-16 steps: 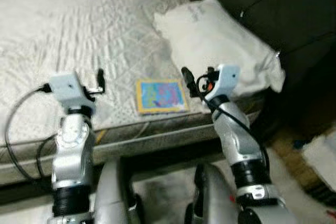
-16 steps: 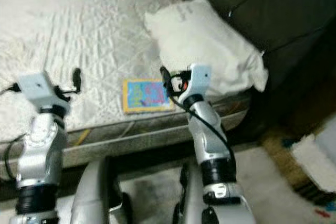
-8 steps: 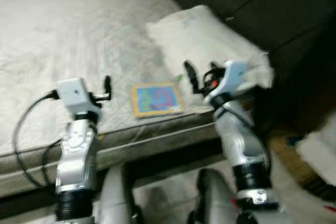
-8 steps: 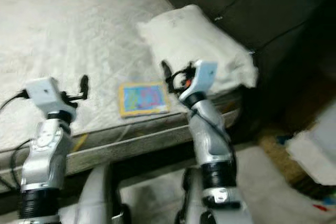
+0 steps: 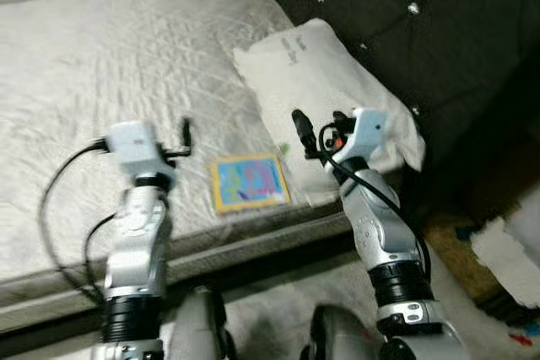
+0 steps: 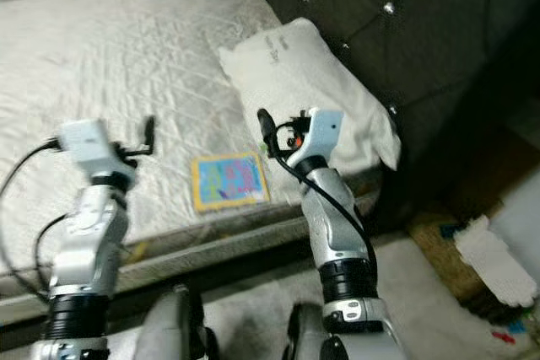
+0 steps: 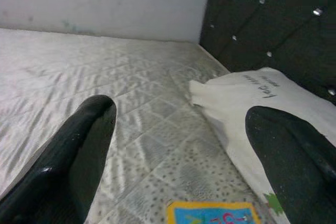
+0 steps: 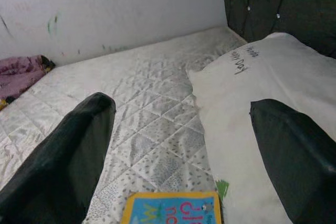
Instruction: Clean up the room
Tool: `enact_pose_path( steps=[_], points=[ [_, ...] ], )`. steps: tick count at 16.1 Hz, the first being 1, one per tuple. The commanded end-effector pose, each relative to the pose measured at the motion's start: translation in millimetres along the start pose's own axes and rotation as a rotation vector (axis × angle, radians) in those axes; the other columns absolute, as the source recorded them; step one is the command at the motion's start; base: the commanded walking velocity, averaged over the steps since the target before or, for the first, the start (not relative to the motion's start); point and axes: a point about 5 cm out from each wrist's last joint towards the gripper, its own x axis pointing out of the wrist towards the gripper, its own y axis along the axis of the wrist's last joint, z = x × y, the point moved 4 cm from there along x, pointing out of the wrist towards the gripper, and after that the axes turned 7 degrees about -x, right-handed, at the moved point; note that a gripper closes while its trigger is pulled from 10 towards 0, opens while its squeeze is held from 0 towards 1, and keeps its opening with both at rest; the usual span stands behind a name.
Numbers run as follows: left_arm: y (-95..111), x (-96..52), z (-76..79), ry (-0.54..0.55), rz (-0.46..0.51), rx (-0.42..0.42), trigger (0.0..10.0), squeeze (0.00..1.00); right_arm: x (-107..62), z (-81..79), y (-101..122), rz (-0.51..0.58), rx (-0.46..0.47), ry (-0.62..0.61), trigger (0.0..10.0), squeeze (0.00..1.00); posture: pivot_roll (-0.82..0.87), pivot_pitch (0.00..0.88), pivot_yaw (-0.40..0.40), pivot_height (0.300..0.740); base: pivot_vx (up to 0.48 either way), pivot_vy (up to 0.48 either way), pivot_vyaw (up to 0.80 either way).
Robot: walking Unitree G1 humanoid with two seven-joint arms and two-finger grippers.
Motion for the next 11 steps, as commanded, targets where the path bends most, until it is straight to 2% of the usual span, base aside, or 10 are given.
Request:
enact_pose_path(
  steps=[1,4,5,6,7,9,11],
  points=[
    [1.6,3.1,5.7,-0.027,0.003,0.032,10.0,0.0,2.6,-4.0,-0.1,0.004,-0.026,0.011,10.0,0.0,-0.06,0.0,0.008,0.74,0.0,0.0,0.0],
    [-3.0,3.4,13.2,-0.047,-0.008,0.063,10.0,0.0,-3.8,-3.5,-14.8,-0.035,-0.062,0.008,10.0,0.0,-0.07,0.0,0.011,0.74,0.0,0.0,0.0],
    [-3.7,0.1,12.6,-0.032,0.003,0.103,10.0,0.0,-8.8,-3.7,-20.9,-0.048,-0.075,0.008,10.0,0.0,-0.08,0.0,0.014,0.74,0.0,0.0,0.0],
    [-4.7,-3.1,12.3,-0.031,0.011,0.062,10.0,0.0,-12.1,-3.3,-24.6,-0.055,-0.078,0.005,10.0,0.0,-0.07,0.0,0.017,0.74,0.0,0.0,0.0],
    [-12.2,-8.1,10.7,-0.018,-0.025,0.063,10.0,0.0,-17.2,-2.2,-30.1,-0.064,-0.072,-0.004,10.0,0.0,-0.07,0.0,0.028,0.74,0.0,0.0,0.0],
    [-21.2,-16.9,17.6,-0.056,-0.05,0.042,10.0,0.0,-23.8,1.5,-38.2,-0.079,-0.064,-0.031,10.0,0.0,-0.08,0.0,0.041,0.74,0.0,0.0,0.0],
    [-26.9,-18.3,23.3,-0.077,-0.067,0.024,10.0,0.0,-26.0,5.1,-41.6,-0.088,-0.068,-0.039,10.0,0.0,-0.08,0.0,0.043,0.74,0.0,0.0,0.0]
  ],
)
